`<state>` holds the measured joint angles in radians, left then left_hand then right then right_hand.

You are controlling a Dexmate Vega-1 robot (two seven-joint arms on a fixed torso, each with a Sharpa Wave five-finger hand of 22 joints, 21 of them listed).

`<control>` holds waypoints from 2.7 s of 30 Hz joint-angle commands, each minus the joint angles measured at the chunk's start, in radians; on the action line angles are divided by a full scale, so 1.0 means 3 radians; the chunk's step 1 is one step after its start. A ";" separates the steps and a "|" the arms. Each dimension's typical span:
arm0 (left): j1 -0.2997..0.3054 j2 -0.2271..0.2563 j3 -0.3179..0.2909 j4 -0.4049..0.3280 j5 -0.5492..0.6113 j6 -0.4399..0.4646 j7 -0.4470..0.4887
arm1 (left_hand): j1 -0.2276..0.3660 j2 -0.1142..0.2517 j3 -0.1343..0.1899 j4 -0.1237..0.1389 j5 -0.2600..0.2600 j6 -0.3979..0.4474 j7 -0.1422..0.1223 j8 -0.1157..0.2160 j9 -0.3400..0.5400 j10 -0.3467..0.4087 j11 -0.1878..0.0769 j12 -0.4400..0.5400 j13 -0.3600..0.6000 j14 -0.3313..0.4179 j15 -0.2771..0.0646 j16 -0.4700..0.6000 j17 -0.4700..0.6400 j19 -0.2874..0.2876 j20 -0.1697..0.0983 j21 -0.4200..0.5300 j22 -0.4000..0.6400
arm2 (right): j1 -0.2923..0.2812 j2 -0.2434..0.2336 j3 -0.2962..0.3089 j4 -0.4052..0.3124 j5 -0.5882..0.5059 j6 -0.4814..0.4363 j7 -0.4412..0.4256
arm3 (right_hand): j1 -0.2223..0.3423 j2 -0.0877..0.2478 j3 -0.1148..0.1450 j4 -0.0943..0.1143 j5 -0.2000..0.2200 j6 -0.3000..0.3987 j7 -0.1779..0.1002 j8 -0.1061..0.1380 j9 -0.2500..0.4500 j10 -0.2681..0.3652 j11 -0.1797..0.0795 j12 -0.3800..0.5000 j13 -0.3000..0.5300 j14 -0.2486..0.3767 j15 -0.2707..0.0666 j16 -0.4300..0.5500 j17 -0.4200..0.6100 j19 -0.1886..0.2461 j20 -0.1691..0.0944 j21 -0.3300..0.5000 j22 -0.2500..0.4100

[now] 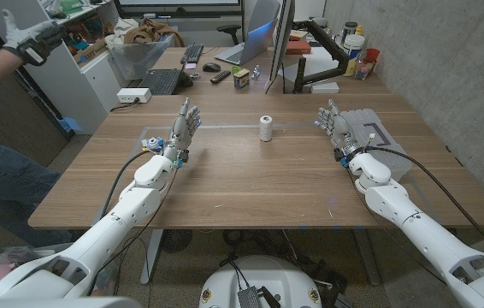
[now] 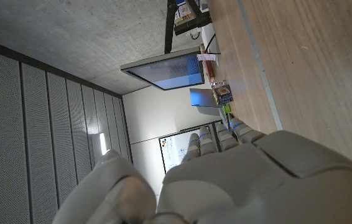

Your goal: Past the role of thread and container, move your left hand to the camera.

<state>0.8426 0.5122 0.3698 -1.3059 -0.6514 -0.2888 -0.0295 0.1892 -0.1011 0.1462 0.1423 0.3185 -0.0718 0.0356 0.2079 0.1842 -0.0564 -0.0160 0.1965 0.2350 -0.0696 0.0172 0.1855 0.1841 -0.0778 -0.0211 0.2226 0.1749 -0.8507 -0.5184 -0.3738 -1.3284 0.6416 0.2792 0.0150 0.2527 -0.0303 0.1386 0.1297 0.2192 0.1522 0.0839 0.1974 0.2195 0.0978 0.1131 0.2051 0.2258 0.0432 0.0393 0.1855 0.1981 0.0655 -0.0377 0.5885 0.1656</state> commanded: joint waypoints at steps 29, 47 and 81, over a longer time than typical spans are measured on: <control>0.0175 0.0203 -0.0036 -0.0340 0.0094 0.0126 0.0151 | 0.0044 0.0058 0.0017 -0.0013 0.0045 0.0015 -0.0002 0.0019 0.0013 -0.0001 -0.0004 0.0030 -0.0038 -0.0010 0.0003 0.0026 0.0011 -0.0033 0.0046 -0.0003 0.0017 | -0.0065 -0.0084 -0.0053 -0.0212 -0.0199 -0.0025 -0.0136 | 0.0019 0.0021 0.0007 -0.0019 0.0023 0.0086 -0.0038 0.0020 -0.0041 0.0038 0.0024 0.0025 -0.0053 0.0039 -0.0006 0.0035 -0.0005 0.0020 -0.0058 -0.0059 0.0018; 0.0279 0.0357 -0.0105 -0.0478 0.0139 0.0181 0.0224 | 0.0079 0.0116 0.0027 -0.0031 0.0070 0.0077 -0.0017 0.0029 0.0015 0.0057 0.0004 0.0049 -0.0067 0.0040 0.0003 0.0037 0.0008 -0.0017 0.0089 -0.0012 0.0019 | -0.0092 -0.0106 -0.0037 -0.0275 -0.0274 0.0024 -0.0208 | 0.0015 0.0028 -0.0004 -0.0032 0.0022 0.0132 -0.0049 0.0026 -0.0062 0.0080 0.0002 0.0038 -0.0079 0.0034 -0.0011 0.0034 -0.0014 0.0012 -0.0062 -0.0110 0.0019; 0.0336 0.0563 -0.0186 -0.0535 0.0214 0.0184 0.0188 | 0.0147 0.0172 0.0040 -0.0067 0.0090 0.0129 -0.0061 0.0030 0.0019 0.0106 -0.0003 0.0061 -0.0095 0.0081 -0.0005 0.0039 0.0006 -0.0040 0.0163 -0.0037 0.0022 | -0.0076 -0.0046 -0.0048 -0.0230 -0.0332 0.0050 -0.0303 | 0.0035 0.0079 0.0005 -0.0058 0.0019 0.0197 -0.0094 0.0031 -0.0083 0.0111 0.0008 0.0045 -0.0106 0.0027 -0.0003 0.0032 -0.0024 0.0002 -0.0041 -0.0190 0.0021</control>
<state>0.9353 0.6637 0.3253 -1.4657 -0.5896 -0.2293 0.0326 0.2324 -0.0577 0.1585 0.1296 0.3416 -0.0354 0.0213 0.2157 0.1888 -0.0256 -0.0180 0.2101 0.2044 -0.0527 0.0176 0.1929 0.1837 -0.0899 0.0199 0.2176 0.1792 -0.8846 -0.5409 -0.3849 -1.4098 0.5454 0.2892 -0.0738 0.2558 -0.0152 0.1341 0.1173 0.2191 0.2020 0.0553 0.1973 0.1953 0.1239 0.1165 0.2128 0.1952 0.0448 0.0373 0.1854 0.1908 0.0652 -0.0376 0.5339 0.1700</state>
